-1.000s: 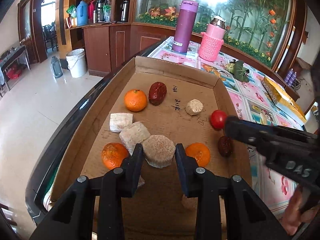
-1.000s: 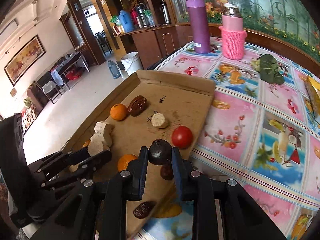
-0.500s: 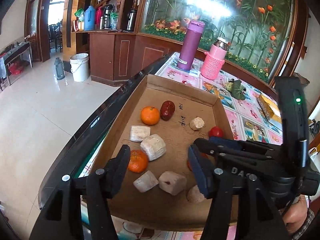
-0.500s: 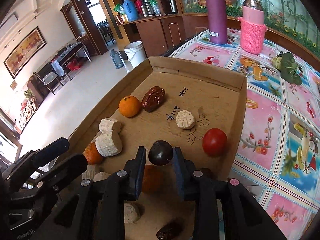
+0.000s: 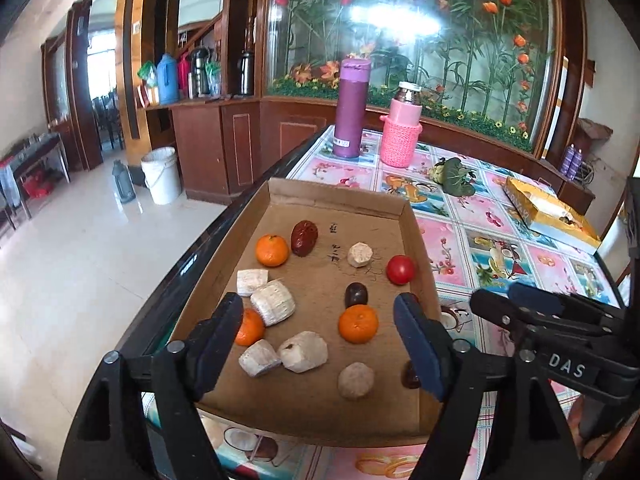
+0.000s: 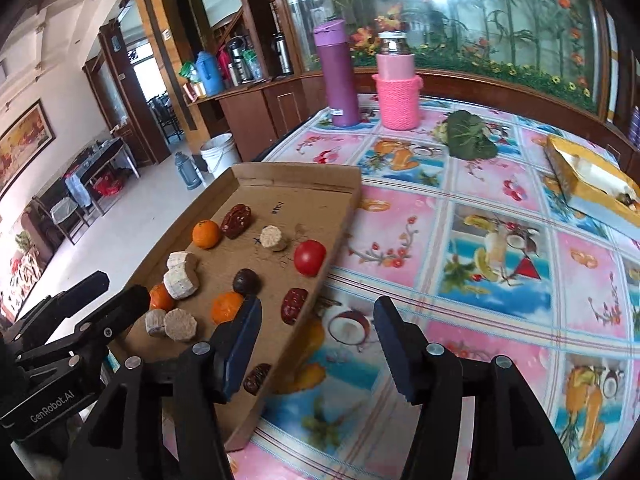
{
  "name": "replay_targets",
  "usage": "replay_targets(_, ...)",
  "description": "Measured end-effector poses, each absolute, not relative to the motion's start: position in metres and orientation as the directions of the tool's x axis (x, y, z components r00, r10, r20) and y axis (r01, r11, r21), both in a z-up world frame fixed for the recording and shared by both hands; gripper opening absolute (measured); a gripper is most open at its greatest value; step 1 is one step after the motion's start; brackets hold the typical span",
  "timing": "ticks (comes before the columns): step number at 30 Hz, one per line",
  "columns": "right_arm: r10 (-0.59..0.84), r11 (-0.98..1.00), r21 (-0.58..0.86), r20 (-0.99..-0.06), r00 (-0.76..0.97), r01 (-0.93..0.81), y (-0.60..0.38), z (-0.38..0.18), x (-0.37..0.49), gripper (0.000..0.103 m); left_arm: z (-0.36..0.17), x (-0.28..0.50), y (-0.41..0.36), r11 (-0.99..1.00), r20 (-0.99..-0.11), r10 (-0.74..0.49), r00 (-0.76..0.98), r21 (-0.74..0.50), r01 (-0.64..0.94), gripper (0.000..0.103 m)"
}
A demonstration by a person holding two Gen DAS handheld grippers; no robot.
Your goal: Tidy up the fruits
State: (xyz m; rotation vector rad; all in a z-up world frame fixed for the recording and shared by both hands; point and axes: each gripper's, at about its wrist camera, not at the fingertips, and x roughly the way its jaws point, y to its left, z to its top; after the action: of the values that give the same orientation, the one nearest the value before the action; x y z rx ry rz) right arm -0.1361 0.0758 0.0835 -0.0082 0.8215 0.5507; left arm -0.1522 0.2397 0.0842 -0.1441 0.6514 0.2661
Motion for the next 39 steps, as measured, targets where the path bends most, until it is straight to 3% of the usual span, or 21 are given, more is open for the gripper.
replay_targets(2, 0.442, 0.878, 0.209, -0.699, 0.562, -0.431, 0.061, 0.081, -0.141, 0.064, 0.087, -0.153, 0.229, 0.958, -0.606, 0.213, 0.767, -0.026, -0.287, 0.085)
replay_targets(11, 0.384, 0.917, 0.222, -0.715, 0.584, -0.331, 0.020, 0.070, -0.157, 0.066, 0.088, -0.149, 0.202, 0.964, -0.616, 0.219, 0.756, 0.016, -0.266, 0.086)
replay_targets(39, 0.373, 0.921, 0.222, -0.735, 0.565, -0.320, 0.012, 0.047, -0.166, 0.070, 0.069, -0.134, 0.176, 0.979, -0.675, 0.163, 0.720, 0.019, -0.204, 0.086)
